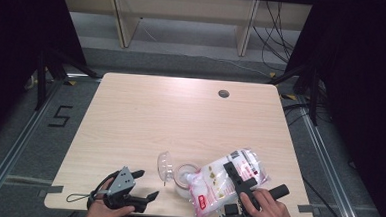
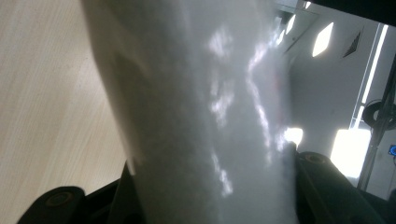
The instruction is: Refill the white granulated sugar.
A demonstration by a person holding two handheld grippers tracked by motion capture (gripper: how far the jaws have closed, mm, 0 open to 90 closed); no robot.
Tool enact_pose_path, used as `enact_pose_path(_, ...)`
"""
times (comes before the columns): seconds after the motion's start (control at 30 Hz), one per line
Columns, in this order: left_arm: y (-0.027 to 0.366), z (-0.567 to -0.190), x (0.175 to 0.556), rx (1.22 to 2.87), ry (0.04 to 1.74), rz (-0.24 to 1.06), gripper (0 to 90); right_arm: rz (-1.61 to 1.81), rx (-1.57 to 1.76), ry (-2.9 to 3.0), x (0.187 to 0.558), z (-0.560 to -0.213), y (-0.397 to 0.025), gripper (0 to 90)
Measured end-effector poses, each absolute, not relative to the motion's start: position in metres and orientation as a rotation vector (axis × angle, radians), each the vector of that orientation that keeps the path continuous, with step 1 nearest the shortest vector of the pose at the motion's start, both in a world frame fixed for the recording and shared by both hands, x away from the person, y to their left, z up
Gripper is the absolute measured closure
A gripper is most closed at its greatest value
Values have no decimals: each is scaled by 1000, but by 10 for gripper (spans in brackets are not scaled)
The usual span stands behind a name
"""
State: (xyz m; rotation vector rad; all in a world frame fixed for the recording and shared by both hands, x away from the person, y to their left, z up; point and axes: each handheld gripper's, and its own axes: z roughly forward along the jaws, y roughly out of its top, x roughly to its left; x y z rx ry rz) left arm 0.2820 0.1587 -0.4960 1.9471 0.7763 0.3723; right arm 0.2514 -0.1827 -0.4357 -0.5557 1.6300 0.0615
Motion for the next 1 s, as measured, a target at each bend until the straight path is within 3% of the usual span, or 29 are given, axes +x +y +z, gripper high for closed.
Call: enact_pose_path(1.0, 159, -495, 283, 1950, 773, 372, 170, 42, -493, 1654, 254, -434, -194, 600)
